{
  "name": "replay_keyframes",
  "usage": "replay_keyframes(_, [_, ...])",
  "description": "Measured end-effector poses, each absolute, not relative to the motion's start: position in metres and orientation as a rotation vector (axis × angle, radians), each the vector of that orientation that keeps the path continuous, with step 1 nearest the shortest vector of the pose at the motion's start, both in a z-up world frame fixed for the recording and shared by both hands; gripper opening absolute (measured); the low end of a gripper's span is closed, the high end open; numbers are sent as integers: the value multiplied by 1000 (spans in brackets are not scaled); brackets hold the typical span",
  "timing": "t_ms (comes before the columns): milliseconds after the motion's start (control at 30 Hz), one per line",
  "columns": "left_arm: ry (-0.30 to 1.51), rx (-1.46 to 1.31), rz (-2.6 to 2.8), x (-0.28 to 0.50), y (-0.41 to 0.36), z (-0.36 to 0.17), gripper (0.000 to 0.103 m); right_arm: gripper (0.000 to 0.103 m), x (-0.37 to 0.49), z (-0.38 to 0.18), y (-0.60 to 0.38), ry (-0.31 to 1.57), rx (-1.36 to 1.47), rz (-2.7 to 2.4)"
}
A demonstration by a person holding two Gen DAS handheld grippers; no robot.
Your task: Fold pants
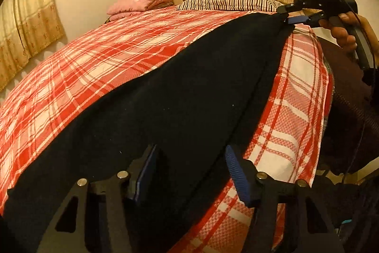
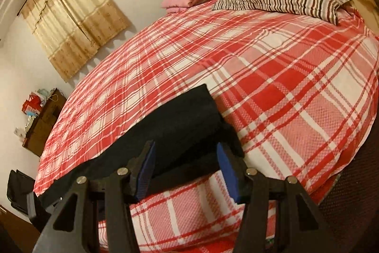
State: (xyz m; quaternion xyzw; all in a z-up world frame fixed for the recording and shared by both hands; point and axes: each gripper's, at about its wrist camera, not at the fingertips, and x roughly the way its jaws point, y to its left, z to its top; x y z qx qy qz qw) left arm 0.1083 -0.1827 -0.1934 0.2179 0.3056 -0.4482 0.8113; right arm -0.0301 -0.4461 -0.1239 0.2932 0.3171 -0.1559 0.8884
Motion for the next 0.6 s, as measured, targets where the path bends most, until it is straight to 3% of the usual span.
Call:
replay_keyframes(33, [655, 466, -952, 109, -184, -194, 49, 49, -28, -125, -448, 655, 610, -325])
replay_keyframes(67, [657, 462, -951, 111, -183, -192, 34, 39, -26, -126, -452, 651, 613, -329])
replay_keyframes(100, [662, 451, -957, 112, -184, -191, 19, 24, -23, -127, -454, 652, 618, -335])
replay_keyframes(133, [669, 434, -967, 115, -182, -189, 10, 15, -20, -128, -456, 659, 622, -334])
replay_keyframes(167, [672, 422, -971, 116, -181, -187, 8, 11, -18, -129, -457, 666, 623, -323])
replay_keyframes(433, [639, 335, -1014, 110, -163, -170, 6, 8, -42, -94, -432, 564, 504, -271])
replay_keyframes(600, [705, 366, -1034, 106, -170, -192, 6, 9, -41, -125, -452, 650, 549, -337])
